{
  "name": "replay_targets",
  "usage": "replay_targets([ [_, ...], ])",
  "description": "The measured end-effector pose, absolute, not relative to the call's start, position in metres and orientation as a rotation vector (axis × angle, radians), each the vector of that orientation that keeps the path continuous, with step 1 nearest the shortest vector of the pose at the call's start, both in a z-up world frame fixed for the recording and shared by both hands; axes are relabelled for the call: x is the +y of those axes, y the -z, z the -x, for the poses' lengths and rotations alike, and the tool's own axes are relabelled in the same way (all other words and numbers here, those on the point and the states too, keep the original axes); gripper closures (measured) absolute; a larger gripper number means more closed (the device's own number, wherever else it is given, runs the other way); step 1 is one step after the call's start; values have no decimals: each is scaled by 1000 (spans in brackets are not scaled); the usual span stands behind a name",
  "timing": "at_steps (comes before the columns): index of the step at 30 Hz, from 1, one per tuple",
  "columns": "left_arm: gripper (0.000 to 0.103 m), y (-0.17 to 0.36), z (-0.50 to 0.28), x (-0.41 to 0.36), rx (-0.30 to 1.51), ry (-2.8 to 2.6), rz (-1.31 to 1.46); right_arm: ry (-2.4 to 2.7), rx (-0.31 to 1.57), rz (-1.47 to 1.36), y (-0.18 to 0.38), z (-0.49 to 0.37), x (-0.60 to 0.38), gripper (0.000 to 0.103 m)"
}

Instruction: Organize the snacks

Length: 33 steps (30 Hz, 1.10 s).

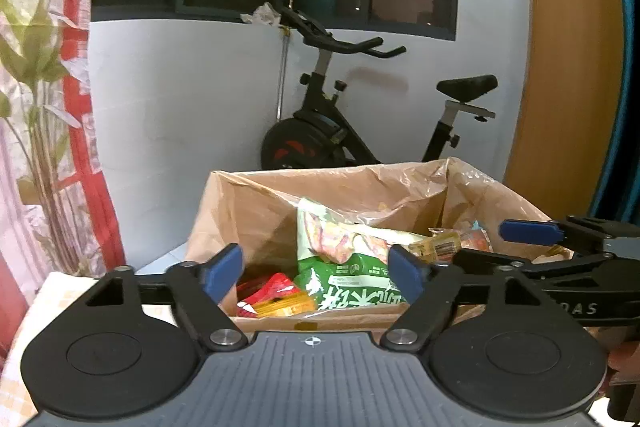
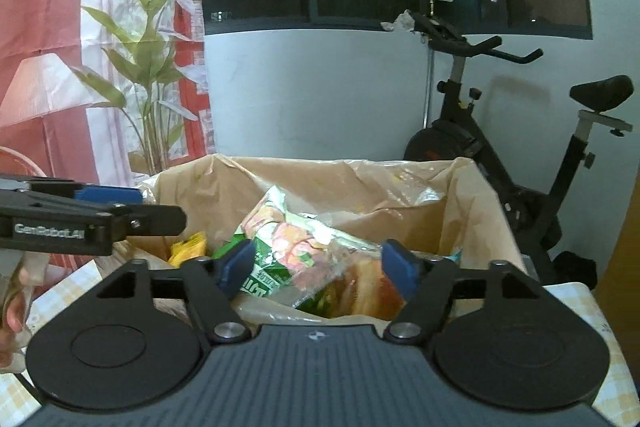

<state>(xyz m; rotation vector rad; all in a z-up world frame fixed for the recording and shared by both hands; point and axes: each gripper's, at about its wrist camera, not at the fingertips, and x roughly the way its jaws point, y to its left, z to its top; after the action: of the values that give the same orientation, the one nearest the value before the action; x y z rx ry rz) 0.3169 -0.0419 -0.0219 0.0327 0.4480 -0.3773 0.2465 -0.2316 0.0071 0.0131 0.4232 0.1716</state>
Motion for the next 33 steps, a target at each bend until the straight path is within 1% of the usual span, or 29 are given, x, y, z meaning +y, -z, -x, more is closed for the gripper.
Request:
replay_targets([
  [3,14,18,-311,-40,446,359,-31,-166,426,-20,-10,-241,-233,19],
  [5,13,15,-306,-38,446,350,-32,-162,426,-20,-12,-235,-233,13],
  [11,9,7,-289,-33,430,336,-35,-157,428,-38,-21,-220,-234,4],
  [23,7,-10,-241,-25,406,286,-21,-134,430,-40,-36,-180,-226,0],
  [33,7,-35,-167,-21,343,201,-47,-107,403,-58,-60,-124,-221,0],
])
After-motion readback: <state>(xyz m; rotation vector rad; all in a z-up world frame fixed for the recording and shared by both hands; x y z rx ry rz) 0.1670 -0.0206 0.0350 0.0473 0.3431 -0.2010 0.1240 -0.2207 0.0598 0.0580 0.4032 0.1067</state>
